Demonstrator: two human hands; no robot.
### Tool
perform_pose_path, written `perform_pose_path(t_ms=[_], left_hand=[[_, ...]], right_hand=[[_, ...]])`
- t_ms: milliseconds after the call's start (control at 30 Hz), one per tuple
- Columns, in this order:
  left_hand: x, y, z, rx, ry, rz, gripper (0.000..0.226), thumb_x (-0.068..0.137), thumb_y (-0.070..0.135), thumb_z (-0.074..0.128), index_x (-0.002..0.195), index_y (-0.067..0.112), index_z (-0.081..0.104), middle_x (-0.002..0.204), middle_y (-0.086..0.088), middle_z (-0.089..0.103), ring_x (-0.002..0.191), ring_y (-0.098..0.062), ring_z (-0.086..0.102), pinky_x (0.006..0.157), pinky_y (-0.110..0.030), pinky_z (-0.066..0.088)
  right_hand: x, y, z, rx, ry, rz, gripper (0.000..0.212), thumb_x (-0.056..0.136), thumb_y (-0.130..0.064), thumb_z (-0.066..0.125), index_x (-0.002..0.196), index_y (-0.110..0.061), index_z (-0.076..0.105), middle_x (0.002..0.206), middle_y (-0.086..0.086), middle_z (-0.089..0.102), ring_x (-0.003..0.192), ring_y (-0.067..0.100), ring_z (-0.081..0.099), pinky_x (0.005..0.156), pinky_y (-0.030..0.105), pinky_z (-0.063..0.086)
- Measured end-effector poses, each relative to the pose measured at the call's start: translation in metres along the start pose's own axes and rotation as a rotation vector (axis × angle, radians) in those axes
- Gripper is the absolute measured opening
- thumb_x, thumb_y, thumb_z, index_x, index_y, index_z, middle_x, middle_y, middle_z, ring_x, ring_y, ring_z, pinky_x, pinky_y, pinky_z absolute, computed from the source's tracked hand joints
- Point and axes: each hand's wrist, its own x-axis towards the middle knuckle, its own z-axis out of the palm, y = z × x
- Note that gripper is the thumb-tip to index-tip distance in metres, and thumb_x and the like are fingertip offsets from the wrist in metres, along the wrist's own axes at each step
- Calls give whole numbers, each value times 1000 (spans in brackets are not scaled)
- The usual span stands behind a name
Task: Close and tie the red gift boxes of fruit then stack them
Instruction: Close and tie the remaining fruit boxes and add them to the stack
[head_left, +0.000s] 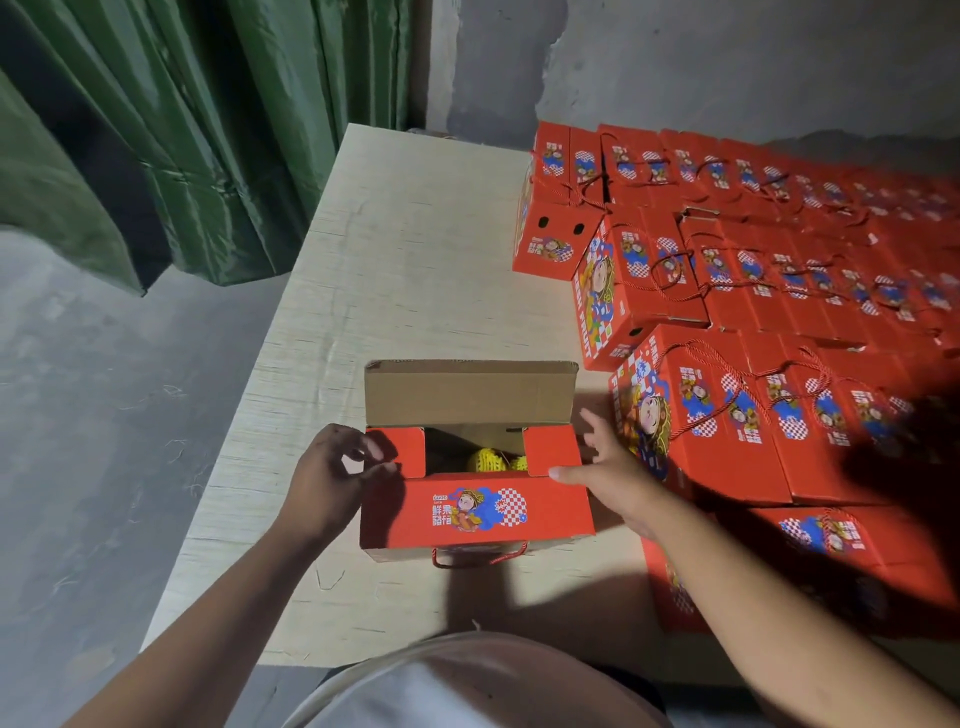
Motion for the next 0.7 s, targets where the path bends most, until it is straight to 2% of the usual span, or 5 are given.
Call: perform_pose_path(t_ms=[100,200,267,500,700], left_hand=[[4,-2,0,-215,-55,-152,50,72,13,92,103,31,58,108,4,64,99,-18,62,80,-33,53],[11,-5,-7,-380,-169,-310,97,71,10,93,144,41,37,126,-1,57,113,-19,63,91,-38,55],[16,-6,-10,-448,-241,-320,112,67,5,93,150,49,30,132,-2,55,117,-23,63,98,-45,55],[19,0,-6,-404,-308,-188,91,62,19,92,139,44,51,130,11,63,117,-20,60,94,-42,54],[14,-4,0,-479,-264,-176,69,73,0,85,131,29,60,126,2,67,117,-21,60,88,-36,53]], right_hand=[[8,-6,-2,50,-84,116,111,82,-12,84,162,-39,12,160,2,39,130,21,48,100,38,41],[15,-11,-1,100,-152,138,102,83,0,79,160,-37,24,120,-5,72,116,23,63,106,49,48],[16,-14,-1,97,-164,123,94,82,6,77,155,-37,34,108,-6,76,111,21,67,104,46,51],[14,-13,3,198,-162,125,86,84,9,73,151,-35,41,119,3,74,109,24,68,74,35,61],[17,-4,8,286,-132,137,73,85,9,70,143,-30,51,115,9,75,107,32,69,77,45,62]])
